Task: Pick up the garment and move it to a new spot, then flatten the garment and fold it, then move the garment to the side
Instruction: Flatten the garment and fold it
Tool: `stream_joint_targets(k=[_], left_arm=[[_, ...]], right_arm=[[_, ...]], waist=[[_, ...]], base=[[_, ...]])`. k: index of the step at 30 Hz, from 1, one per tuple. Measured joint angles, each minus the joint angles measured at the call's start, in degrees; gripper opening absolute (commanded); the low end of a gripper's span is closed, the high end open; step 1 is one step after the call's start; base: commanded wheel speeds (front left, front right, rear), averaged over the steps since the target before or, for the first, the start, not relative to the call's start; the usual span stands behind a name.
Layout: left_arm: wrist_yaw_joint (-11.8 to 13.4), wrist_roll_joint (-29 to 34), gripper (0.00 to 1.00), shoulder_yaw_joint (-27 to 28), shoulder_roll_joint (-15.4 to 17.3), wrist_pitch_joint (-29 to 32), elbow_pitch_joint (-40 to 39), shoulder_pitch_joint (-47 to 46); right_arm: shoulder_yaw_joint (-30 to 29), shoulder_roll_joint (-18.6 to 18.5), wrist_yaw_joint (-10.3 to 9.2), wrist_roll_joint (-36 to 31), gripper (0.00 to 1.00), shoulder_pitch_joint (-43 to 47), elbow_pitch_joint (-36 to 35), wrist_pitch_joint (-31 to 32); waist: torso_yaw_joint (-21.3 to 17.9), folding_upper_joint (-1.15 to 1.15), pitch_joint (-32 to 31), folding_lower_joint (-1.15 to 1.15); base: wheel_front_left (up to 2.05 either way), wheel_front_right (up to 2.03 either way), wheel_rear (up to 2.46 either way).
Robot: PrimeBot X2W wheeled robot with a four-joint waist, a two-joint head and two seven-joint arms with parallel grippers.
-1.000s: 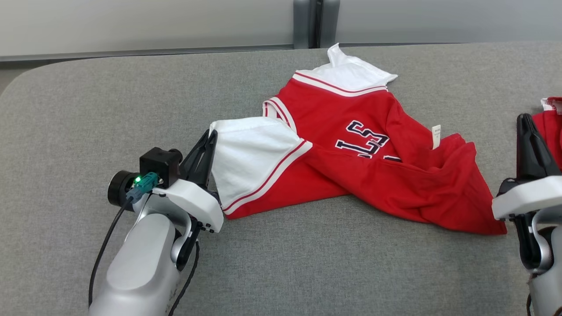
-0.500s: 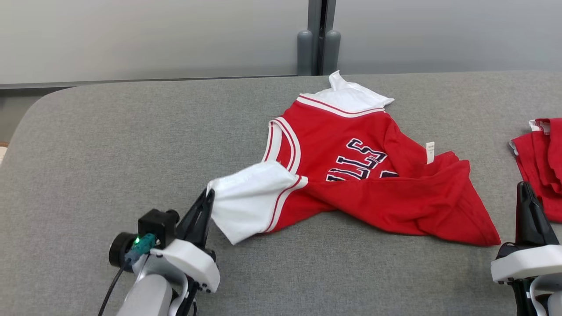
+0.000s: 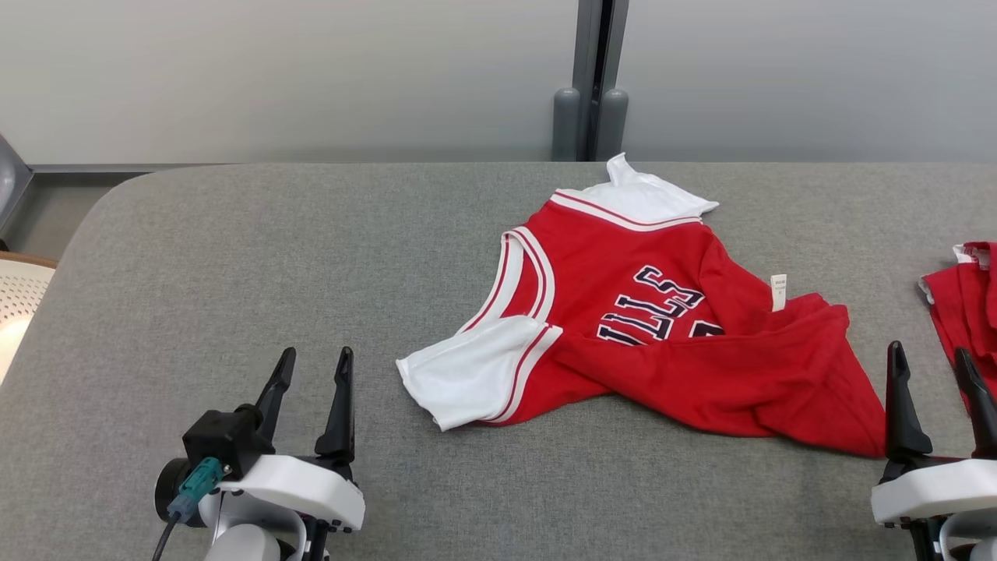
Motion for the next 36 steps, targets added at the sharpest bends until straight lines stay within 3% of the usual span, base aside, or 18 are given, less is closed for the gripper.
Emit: stream_joint_targets(k=[6,20,36], left_arm=[[0.0,0.0,1.0,0.0,-0.2,0.0,-3.2,2.1],[0.7,-1.1,1.0,-4.9,-0.3,0.0,-3.2,-1.2],[1.4,-2.3,1.0,-7.1,-0.3,0.0,-2.3,-2.2]], right_arm=[[-0.6,-1.2,0.0,0.3,1.0,-0.3,0.3,1.0],[-1.4,-4.4,0.0,8.1,1.0,-13.7,10.9,13.8],[-3.4,-5.3,0.0,11.3,1.0,-19.1,21.5,18.1]], waist=[[0.8,0.0,1.1,0.0],[3.2,0.0,6.2,0.0],[7.1,0.0,8.7,0.0]], base=[[0.0,0.0,0.0],[0.0,0.0,0.0],[0.0,0.0,0.0]])
